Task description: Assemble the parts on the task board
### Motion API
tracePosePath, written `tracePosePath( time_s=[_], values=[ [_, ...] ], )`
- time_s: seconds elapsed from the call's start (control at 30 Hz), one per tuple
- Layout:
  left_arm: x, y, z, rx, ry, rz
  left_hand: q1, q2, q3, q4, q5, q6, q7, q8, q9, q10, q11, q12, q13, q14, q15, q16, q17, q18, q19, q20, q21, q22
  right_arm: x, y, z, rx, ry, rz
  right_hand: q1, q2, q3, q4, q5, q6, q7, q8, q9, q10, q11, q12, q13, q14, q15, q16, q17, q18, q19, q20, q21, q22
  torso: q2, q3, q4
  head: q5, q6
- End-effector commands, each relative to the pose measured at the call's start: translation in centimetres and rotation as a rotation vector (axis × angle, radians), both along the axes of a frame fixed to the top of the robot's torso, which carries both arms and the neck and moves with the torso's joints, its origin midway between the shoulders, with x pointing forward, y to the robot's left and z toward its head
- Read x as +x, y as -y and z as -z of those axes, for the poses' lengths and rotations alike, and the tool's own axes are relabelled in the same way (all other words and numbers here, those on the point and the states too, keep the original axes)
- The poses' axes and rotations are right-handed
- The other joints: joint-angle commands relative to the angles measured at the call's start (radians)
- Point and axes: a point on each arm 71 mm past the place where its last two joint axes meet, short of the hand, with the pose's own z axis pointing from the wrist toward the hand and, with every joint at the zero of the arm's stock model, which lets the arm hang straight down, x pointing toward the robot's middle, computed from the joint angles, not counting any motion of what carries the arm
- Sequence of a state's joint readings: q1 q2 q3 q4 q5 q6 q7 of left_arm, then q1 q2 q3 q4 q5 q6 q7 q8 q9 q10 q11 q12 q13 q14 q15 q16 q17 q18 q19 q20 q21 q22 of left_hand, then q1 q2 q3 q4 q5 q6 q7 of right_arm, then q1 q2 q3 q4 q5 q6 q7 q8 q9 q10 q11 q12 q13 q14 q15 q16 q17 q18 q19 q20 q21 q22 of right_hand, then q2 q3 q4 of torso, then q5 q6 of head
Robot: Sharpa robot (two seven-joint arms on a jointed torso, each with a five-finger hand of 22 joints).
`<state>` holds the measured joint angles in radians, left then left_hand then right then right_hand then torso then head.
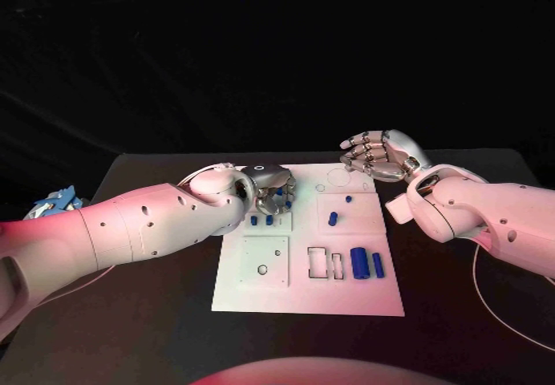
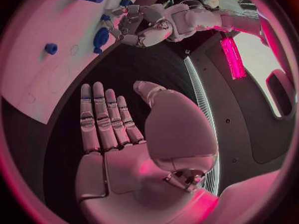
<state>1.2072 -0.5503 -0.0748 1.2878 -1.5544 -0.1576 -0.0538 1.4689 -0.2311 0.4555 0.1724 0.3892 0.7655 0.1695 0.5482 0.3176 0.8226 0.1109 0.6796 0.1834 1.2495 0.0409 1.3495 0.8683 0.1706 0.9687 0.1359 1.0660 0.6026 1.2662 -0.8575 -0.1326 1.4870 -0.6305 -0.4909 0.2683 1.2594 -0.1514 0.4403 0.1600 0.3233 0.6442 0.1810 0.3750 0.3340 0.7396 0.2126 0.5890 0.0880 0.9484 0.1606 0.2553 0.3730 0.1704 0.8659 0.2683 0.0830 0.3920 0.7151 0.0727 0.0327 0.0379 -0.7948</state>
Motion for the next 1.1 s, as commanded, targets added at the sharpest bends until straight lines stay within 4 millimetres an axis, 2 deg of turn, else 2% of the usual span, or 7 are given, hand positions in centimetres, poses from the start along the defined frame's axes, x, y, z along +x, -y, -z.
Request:
tracePosePath(
  time_s=[0.03,0.33,0.67,0.8,0.87,1.1],
  values=[
    [0.05,0.19,0.19,0.028,-0.012,-0.006,0.009,0.010,0.010,0.001,-0.002,0.015,0.001,-0.009,-0.004,0.016,-0.001,-0.009,-0.004,0.017,-0.002,0.012,0.013,0.015,0.008,-0.002,0.008,0.004,-0.06,-0.16,-0.01,0.003,0.002,-0.015,-0.006,0.006,-0.003,-0.004,0.006,-0.007,0.098,0.007,-0.002,-0.008,0.001,0.007,-0.002,0.007,-0.001,-0.004,-0.001,0.011,0.006,0.000,-0.006,-0.002,-0.001,-0.0002,0.0000,0.001,-0.001],
    [0.23,0.56,0.31,0.025,-0.028,-0.013,0.008,0.017,0.015,0.001,-0.003,0.014,0.003,-0.018,-0.012,0.019,0.000,-0.019,-0.011,0.025,-0.002,0.018,0.021,0.013,0.012,-0.003,0.018,0.013,-0.06,-0.21,-0.01,0.003,0.001,-0.017,-0.006,0.006,-0.003,-0.004,0.006,-0.007,0.098,0.007,-0.002,-0.008,0.001,0.007,-0.002,0.007,-0.001,-0.004,-0.001,0.011,0.006,0.000,-0.006,-0.002,0.000,0.0002,-0.0008,0.001,0.000],
    [0.47,0.63,0.56,0.034,-0.050,-0.016,0.011,0.020,0.018,-0.002,-0.004,0.017,0.002,-0.021,-0.016,0.023,0.000,-0.024,-0.015,0.030,-0.002,0.022,0.026,0.012,0.016,-0.003,0.025,0.022,-0.05,-0.27,-0.01,0.004,0.001,-0.018,-0.007,0.008,-0.003,-0.003,0.006,-0.006,0.098,0.008,-0.002,-0.007,0.001,0.008,-0.003,0.008,-0.001,-0.004,-0.001,0.011,0.007,0.000,-0.006,-0.003,0.000,-0.0008,0.0015,-0.001,-0.004],
    [0.51,0.65,0.66,0.042,-0.059,-0.015,0.016,0.025,0.022,-0.010,-0.005,0.024,0.001,-0.027,-0.022,0.040,-0.002,-0.029,-0.019,0.051,-0.005,0.039,0.058,0.004,0.044,-0.003,0.056,0.069,-0.04,-0.31,0.00,0.004,0.001,-0.019,-0.007,0.008,-0.003,-0.003,0.006,-0.006,0.098,0.008,-0.002,-0.007,0.001,0.008,-0.003,0.008,-0.001,-0.004,-0.001,0.011,0.007,0.000,-0.006,-0.003,0.000,-0.0004,0.0007,0.000,-0.006],
    [0.52,0.66,0.69,0.044,-0.062,-0.015,0.022,0.032,0.027,-0.020,-0.005,0.033,-0.002,-0.033,-0.028,0.064,-0.008,-0.029,-0.021,0.079,-0.010,0.059,0.099,-0.005,0.081,-0.005,0.093,0.126,-0.04,-0.31,0.00,0.004,0.001,-0.020,-0.007,0.008,-0.003,-0.003,0.006,-0.006,0.098,0.008,-0.002,-0.007,0.001,0.008,-0.003,0.008,-0.001,-0.004,-0.001,0.011,0.007,0.000,-0.006,-0.003,0.001,-0.0003,0.0006,-0.001,-0.006],
    [0.60,0.75,0.76,0.043,-0.067,-0.011,0.034,0.041,0.037,-0.036,-0.006,0.048,-0.006,-0.040,-0.035,0.081,-0.014,-0.036,-0.024,0.090,-0.014,0.067,0.107,-0.009,0.093,-0.008,0.116,0.153,-0.03,-0.36,0.00,0.004,0.001,-0.021,-0.007,0.008,-0.003,-0.003,0.006,-0.006,0.098,0.008,-0.002,-0.007,0.001,0.008,-0.003,0.008,-0.001,-0.004,-0.001,0.011,0.007,0.000,-0.006,-0.003,0.000,-0.0011,0.0007,-0.001,-0.009]
  ],
)
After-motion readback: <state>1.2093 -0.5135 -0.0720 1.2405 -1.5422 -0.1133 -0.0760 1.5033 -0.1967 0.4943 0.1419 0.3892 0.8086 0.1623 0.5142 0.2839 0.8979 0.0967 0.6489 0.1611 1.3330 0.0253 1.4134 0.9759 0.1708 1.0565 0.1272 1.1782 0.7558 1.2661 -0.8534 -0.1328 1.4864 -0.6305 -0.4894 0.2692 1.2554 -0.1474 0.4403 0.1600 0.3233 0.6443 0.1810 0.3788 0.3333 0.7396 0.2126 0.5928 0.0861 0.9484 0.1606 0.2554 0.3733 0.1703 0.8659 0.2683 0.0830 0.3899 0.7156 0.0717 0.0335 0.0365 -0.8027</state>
